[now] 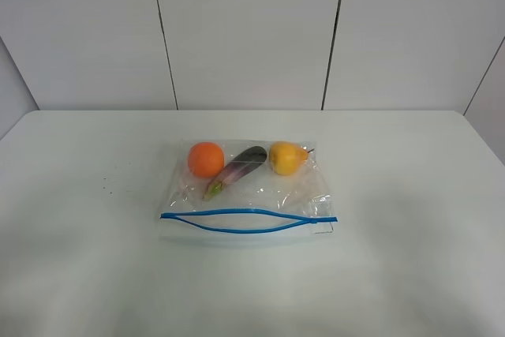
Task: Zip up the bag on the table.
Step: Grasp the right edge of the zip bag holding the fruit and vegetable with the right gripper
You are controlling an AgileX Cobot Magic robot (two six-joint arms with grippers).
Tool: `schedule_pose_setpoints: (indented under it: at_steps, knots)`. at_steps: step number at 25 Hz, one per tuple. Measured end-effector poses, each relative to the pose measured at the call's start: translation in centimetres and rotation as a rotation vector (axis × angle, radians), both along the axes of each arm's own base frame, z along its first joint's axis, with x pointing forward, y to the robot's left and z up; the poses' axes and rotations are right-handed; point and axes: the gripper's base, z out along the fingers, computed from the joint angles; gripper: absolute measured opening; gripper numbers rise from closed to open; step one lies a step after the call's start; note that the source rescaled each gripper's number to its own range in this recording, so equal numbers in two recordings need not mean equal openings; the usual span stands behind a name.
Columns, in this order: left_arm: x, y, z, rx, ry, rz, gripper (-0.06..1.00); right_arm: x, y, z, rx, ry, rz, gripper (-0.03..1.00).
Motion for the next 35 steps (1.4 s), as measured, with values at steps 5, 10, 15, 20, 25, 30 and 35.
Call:
schedule_pose_setpoints:
  at_steps: [5,10,15,20,25,30,35]
  knots:
    - [0.0,0.0,0.0,0.0,0.0,0.0,1.0,0.0,0.0,0.0,0.0,0.0,0.0,1.0]
    - [0.0,0.0,0.0,0.0,0.0,0.0,1.0,0.0,0.0,0.0,0.0,0.0,0.0,1.0]
    - [0.0,0.0,0.0,0.0,0.0,0.0,1.0,0.0,0.0,0.0,0.001,0.0,0.001,1.0]
    - [0.0,0.0,0.0,0.0,0.0,0.0,1.0,0.0,0.0,0.0,0.001,-0.002,0.0,1.0]
    - [0.0,0.0,0.0,0.0,0.0,0.0,1.0,1.1,0.1,1.1,0.122,-0.028,-0.036,1.0]
    - [0.0,0.0,0.0,0.0,0.0,0.0,1.0,7.3,0.3,0.8,0.22,0.211,-0.036,1.0]
    - [0.0,0.0,0.0,0.0,0.0,0.0,1.0,14.4,1.0,-2.1,0.279,0.434,0.067,1.0]
